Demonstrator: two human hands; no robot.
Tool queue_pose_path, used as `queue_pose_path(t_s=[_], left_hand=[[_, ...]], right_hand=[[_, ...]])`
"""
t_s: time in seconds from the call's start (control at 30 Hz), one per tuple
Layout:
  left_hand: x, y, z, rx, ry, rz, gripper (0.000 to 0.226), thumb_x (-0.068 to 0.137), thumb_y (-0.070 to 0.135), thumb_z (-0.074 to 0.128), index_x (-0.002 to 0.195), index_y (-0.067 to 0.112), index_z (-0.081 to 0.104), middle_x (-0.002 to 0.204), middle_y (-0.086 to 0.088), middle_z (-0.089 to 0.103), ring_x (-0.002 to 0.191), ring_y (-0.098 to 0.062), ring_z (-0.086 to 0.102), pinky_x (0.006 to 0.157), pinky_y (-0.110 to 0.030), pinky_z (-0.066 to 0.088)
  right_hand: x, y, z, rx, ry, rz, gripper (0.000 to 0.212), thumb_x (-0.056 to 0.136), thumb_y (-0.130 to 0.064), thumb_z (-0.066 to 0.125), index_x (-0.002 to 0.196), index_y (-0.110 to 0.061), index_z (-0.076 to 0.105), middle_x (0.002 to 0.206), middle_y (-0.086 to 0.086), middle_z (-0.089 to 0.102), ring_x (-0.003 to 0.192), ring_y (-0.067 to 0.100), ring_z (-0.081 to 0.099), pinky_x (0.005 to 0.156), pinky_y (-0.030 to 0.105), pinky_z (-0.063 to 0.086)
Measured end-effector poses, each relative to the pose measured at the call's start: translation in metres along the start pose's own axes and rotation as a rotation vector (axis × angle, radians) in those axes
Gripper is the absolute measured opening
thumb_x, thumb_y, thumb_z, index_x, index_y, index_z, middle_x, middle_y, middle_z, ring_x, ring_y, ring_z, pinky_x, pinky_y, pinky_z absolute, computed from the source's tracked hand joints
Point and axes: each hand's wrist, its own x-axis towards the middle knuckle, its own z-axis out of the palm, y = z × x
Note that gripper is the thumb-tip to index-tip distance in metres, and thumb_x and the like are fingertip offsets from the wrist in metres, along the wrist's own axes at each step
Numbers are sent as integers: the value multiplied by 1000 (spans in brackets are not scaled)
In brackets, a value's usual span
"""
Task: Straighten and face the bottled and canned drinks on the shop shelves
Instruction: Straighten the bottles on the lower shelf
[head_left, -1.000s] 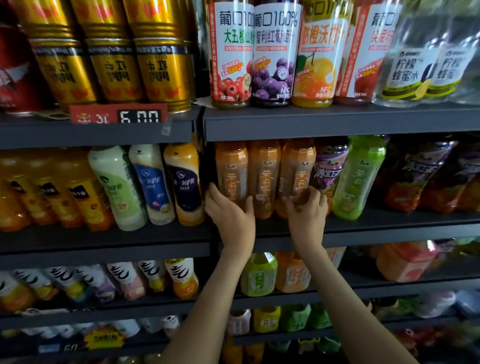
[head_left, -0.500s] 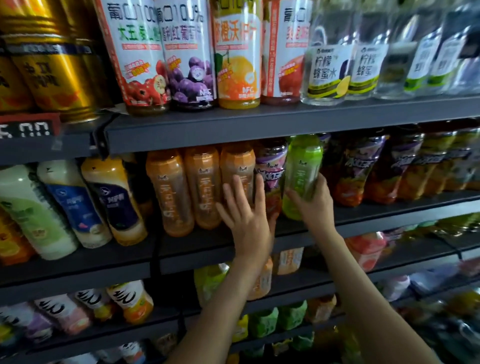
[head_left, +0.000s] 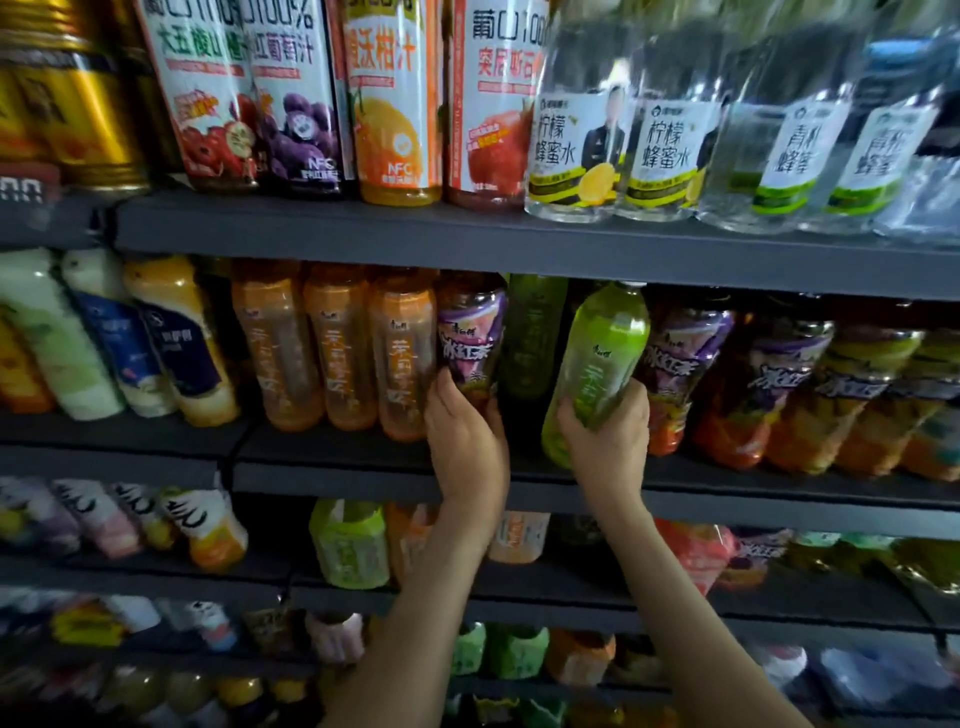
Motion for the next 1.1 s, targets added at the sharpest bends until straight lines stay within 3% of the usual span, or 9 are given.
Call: queue_pose_path(t_s=[0.1, 0.23, 0.43, 0.5, 0.7, 0.87, 1.0, 1.1], left_hand=[[5, 8, -1, -17, -6, -78, 63, 88, 11, 61, 140, -6, 31, 137, -25, 43, 125, -37, 45, 102, -39, 39], [12, 10, -5, 95, -17, -53, 64, 86, 20, 65, 137, -5, 35, 128, -24, 46, 116, -36, 49, 97, -38, 43], [14, 16, -11, 27, -83, -102, 64, 88, 29, 64, 138, -1, 37, 130, -20, 47, 118, -33, 49, 95, -35, 44], [13, 16, -14, -26, -118, -112, 65, 88, 27, 64, 138, 0, 35, 128, -18, 52, 115, -31, 55, 89, -31, 46], [9, 4, -40, -74, -134, -27, 46, 86, 29, 68, 119, 1, 52, 105, -11, 66, 96, -24, 65, 71, -16, 42], [8, -5, -61, -127, -119, 15, 43, 83, 31, 70, 113, 3, 56, 104, -9, 67, 95, -22, 64, 75, -17, 45], [12, -8, -79, -164, -106, 11, 46, 82, 36, 69, 113, 6, 56, 102, -6, 68, 93, -21, 65, 78, -27, 53], [11, -13, -91, -157, -110, 3, 45, 83, 34, 69, 117, 7, 56, 108, -3, 67, 98, -17, 64, 79, -18, 47]], right_hand=[[1, 2, 1, -32, -35, -64, 54, 78, -26, 75, 116, -2, 46, 100, -1, 43, 92, 14, 46, 68, 13, 30], [3, 2, 2, -38, -57, -61, 63, 76, -33, 77, 121, -4, 43, 104, -4, 40, 105, 18, 48, 76, 23, 38], [3, 2, 0, -66, -98, -67, 76, 75, -37, 77, 132, -4, 39, 120, 10, 47, 110, 25, 49, 78, 28, 42], [3, 3, 0, -72, -117, -60, 78, 76, -35, 76, 135, -3, 37, 123, 11, 46, 112, 25, 47, 79, 27, 40], [-2, 8, -8, -20, -195, -38, 67, 82, -28, 72, 137, -10, 40, 127, 8, 49, 117, 20, 48, 85, 19, 37], [-4, -2, -3, -23, -235, -40, 65, 81, -28, 73, 136, -8, 43, 120, 1, 51, 107, 10, 47, 83, 14, 34], [-8, -10, 16, 4, -278, -31, 65, 79, -30, 74, 133, -7, 47, 122, 6, 57, 112, 19, 53, 92, 27, 45], [-10, -19, 31, 17, -321, -10, 64, 77, -33, 75, 131, -10, 48, 119, 5, 60, 108, 19, 56, 89, 28, 48]])
